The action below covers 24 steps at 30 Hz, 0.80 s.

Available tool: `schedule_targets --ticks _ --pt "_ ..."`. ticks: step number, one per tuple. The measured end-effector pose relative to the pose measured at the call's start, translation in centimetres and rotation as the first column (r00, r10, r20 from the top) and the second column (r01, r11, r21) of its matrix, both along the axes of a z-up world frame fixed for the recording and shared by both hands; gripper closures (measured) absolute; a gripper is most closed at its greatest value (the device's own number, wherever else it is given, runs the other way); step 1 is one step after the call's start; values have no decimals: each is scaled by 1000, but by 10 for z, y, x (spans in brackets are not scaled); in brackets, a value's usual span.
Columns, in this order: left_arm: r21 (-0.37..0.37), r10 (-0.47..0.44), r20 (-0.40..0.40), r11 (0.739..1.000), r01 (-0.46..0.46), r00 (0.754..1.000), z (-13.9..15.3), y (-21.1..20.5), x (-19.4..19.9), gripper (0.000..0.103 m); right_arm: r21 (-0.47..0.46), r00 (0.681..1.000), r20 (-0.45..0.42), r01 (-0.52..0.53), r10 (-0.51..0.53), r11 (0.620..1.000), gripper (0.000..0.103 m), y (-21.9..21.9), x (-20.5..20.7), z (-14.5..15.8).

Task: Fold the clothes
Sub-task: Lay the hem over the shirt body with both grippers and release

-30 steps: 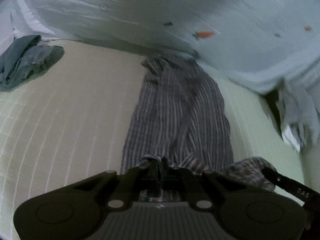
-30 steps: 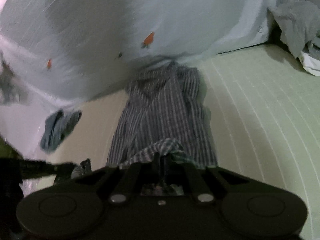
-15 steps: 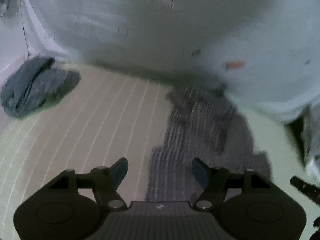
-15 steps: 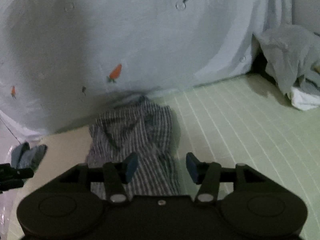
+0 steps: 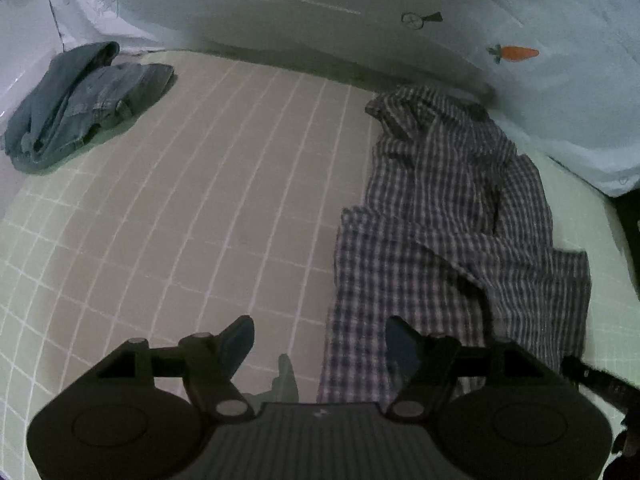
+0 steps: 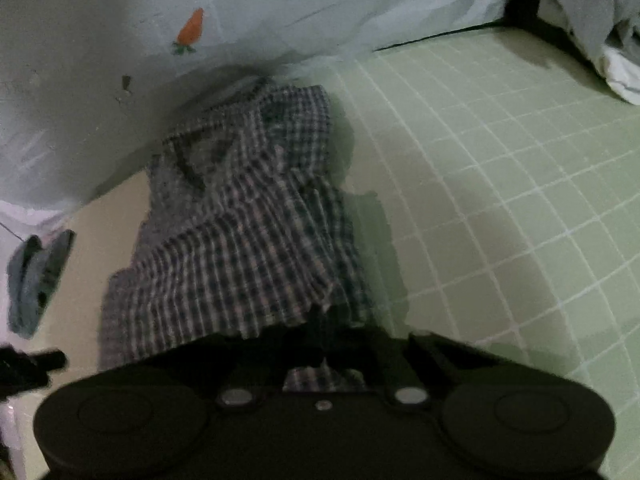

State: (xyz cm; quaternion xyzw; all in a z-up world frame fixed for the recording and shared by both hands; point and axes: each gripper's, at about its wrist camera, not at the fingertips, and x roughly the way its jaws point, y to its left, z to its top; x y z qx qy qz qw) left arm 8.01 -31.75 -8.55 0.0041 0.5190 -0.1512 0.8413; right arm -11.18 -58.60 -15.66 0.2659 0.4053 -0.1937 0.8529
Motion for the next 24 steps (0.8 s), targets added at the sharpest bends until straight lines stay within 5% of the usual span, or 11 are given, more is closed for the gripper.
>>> schedule_targets --ticks 5,6,7,9,16,19,20,22,23,24 --pt "18 -32 -27 999 33 999 -12 -5 -5 26 -10 998 -49 49 -49 999 101 -6 -17 -3" --pt "19 -38 -39 999 39 999 -15 -5 -8 22 -3 997 -42 59 -59 998 96 -6 -20 -2" --pt "17 -44 -55 999 45 998 -19 -5 -10 21 0 996 -40 75 -75 997 76 -5 -23 -1" --pt "7 -50 -92 999 51 994 -27 -4 -14 21 5 993 -41 108 -108 994 54 -3 -29 3" --pt "-56 3 -206 998 -15 978 -53 5 -18 21 114 990 -24 137 -136 984 38 -5 -38 0" --pt "-87 -23 -215 996 4 976 -58 3 -18 29 98 994 -48 107 -103 989 45 1 -33 -6" --pt "-89 -26 -213 996 7 977 -59 2 -18 41 91 995 -51 88 -83 992 51 3 -32 -7" --pt "-103 -32 -224 995 9 974 -60 0 -19 71 84 997 -61 55 -50 995 89 7 -30 -10" --pt "-107 -34 -234 994 9 972 -62 -1 -20 96 83 997 -64 45 -40 996 96 9 -30 -11" --pt "-109 -38 -236 994 13 971 -62 -1 -21 98 70 998 -64 34 -30 997 99 12 -31 -11"
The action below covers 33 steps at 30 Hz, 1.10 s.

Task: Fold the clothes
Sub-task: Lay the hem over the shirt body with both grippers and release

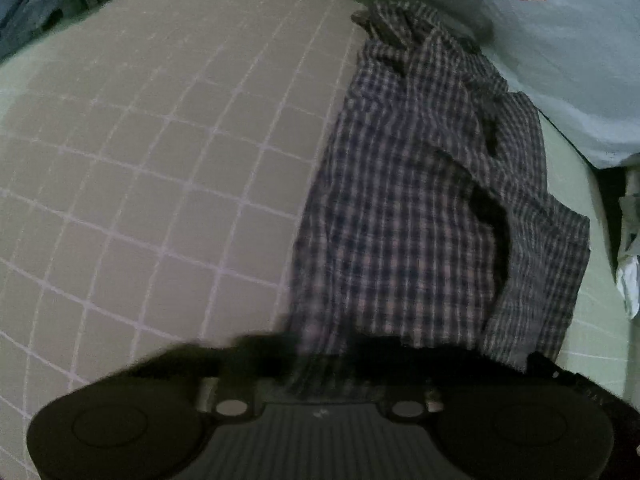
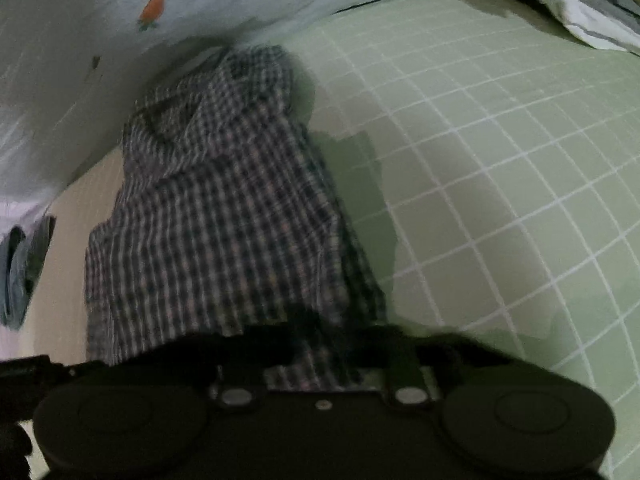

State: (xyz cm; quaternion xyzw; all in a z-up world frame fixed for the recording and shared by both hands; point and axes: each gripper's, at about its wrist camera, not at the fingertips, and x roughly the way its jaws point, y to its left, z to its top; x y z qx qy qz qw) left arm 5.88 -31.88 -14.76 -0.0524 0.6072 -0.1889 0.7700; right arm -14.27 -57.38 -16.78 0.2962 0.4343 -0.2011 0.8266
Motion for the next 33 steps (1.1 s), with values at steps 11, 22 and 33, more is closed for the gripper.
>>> schedule_targets --ticks 11,22,33 --pt "69 -109 22 992 107 994 11 35 -70 92 -105 988 -85 -142 133 984 100 42 -64 13" --pt "85 -83 54 993 79 995 14 33 -71 41 -111 997 -22 -73 71 991 39 33 -56 13" --pt "63 -55 28 997 53 998 0 29 -81 53 -92 996 -32 -91 88 992 31 39 -59 -1"
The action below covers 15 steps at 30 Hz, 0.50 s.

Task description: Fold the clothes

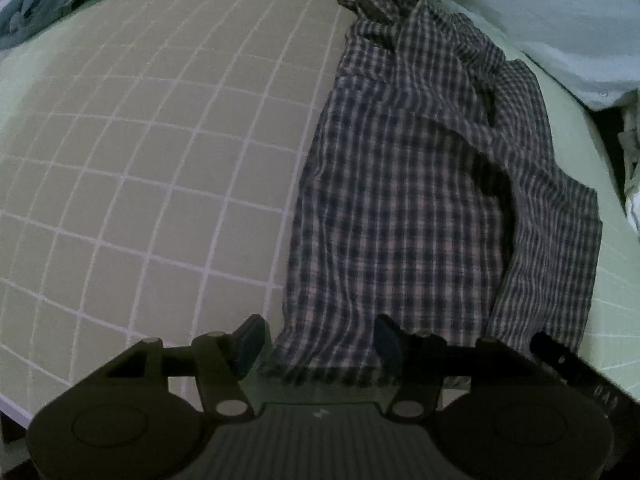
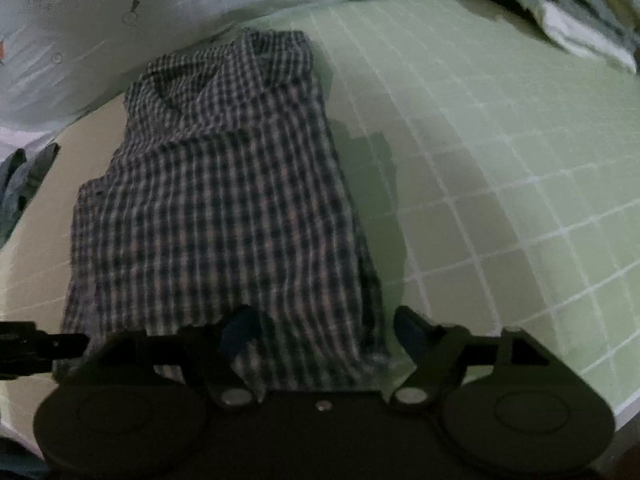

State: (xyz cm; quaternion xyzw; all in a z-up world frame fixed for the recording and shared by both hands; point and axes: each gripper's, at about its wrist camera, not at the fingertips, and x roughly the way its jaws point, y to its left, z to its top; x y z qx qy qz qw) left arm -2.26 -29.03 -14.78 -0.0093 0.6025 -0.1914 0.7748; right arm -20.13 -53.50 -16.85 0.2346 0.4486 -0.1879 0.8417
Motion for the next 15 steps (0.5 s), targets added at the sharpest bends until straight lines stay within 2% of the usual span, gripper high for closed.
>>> schedule_targets --ticks 1,2,4,6,10,13,15 --pt "-8 -4 2 1000 4 1000 -1 -2 -1 63 -2 1000 11 -13 13 1000 43 2 -2 0" --pt "-12 -10 0 1000 10 1000 -1 -3 -2 88 -11 1000 13 -26 26 1000 49 4 -2 0" --pt "-20 -22 -4 1000 22 1000 -2 -6 -5 94 -35 999 3 -53 53 998 76 8 -2 0" --pt "-32 -33 -22 999 33 999 1 -5 -9 99 -16 998 1 -68 68 998 90 9 -1 0" --pt "-127 5 -120 992 -21 993 27 21 -14 100 63 998 -15 -66 67 996 96 6 -21 16" --pt "-224 49 -180 971 -90 982 59 47 -14 100 218 1000 16 0 -4 976 96 -10 -46 42" --pt "-266 58 -171 958 -102 984 84 59 -12 100 338 997 38 44 -61 940 96 -23 -58 64"
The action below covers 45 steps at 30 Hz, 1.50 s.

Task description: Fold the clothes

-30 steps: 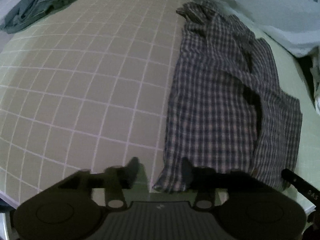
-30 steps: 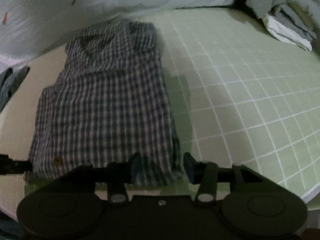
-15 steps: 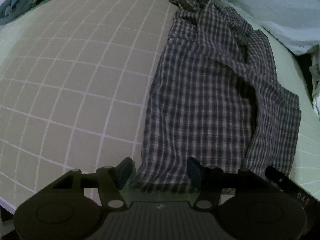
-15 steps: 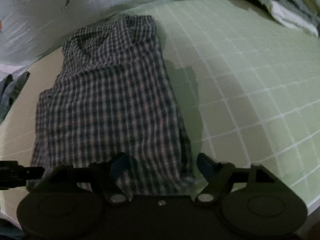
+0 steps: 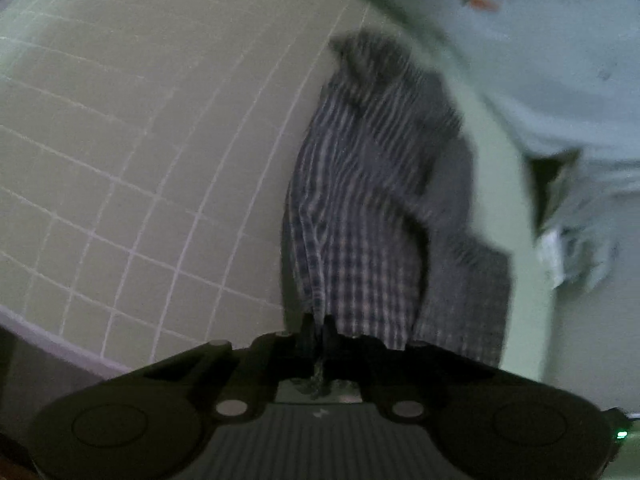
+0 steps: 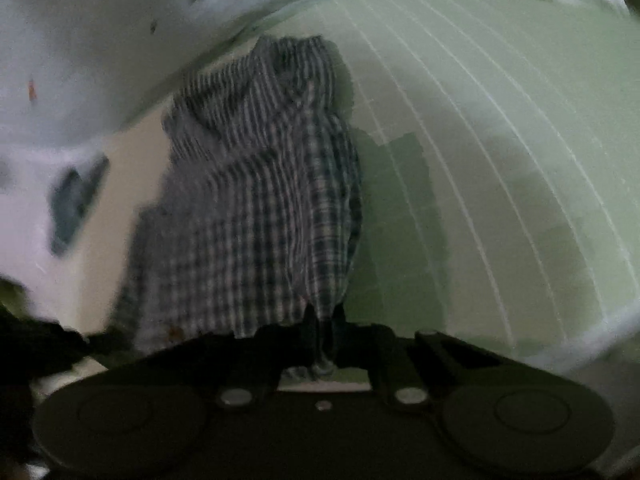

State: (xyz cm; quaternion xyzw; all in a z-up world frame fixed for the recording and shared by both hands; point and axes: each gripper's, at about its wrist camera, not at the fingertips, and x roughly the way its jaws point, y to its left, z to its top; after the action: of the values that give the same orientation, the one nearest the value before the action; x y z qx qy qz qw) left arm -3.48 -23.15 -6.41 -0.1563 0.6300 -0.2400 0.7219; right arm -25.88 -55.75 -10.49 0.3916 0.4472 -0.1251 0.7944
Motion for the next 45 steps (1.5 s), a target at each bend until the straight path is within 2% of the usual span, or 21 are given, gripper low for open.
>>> schedule_targets --ticks 3,5,8,14,17,23,26,28,29,30,31,33,34,36,38,40,45 --pt "-24 16 11 1000 -15 1000 16 8 5 101 74 1000 22 -4 3 997 96 -8 -5 21" --pt "-28 60 -42 998 -61 997 10 12 13 101 97 1000 -4 -19 20 995 96 -9 -1 18" --pt "-75 136 -128 986 -146 982 6 19 24 101 181 999 -42 2 5 984 96 -14 7 10" --pt "-151 185 -131 967 -204 974 24 12 49 101 339 995 4 90 -97 936 96 -35 22 27" --pt "-193 195 -157 955 -224 968 27 2 66 101 372 992 18 109 -124 922 96 -47 41 35" --pt "-234 207 -126 944 -232 970 35 -35 118 101 424 984 43 138 -172 895 96 -87 81 42" --pt "-242 246 -81 935 -258 966 42 -60 154 100 424 975 68 166 -214 890 95 -113 118 48" --pt "-214 290 -13 934 -286 957 50 -82 184 85 413 960 111 191 -258 890 86 -134 153 54" --pt "-200 293 30 938 -282 956 56 -94 199 68 398 951 139 200 -274 895 78 -145 167 58" --pt "-202 276 76 945 -256 958 62 -106 213 49 362 942 176 209 -287 908 54 -155 182 65" --pt "-214 248 117 952 -220 962 67 -114 222 40 320 930 215 220 -297 921 38 -164 198 72" --pt "-226 200 194 962 -155 960 75 -129 235 20 199 927 276 205 -255 958 35 -171 221 87" --pt "-205 181 220 969 -136 958 75 -133 236 17 137 931 289 189 -222 972 27 -170 230 91" --pt "-119 124 256 988 -96 959 65 -143 237 14 22 947 273 170 -170 985 18 -161 240 89" --pt "-18 61 265 998 -58 962 48 -150 231 14 -52 969 221 125 -110 991 18 -149 244 77" --pt "79 0 256 997 -21 967 29 -155 224 14 -105 986 158 70 -52 992 18 -135 244 61" --pt "209 -97 177 976 59 979 -20 -157 202 14 -192 999 35 -27 34 981 17 -100 239 24"
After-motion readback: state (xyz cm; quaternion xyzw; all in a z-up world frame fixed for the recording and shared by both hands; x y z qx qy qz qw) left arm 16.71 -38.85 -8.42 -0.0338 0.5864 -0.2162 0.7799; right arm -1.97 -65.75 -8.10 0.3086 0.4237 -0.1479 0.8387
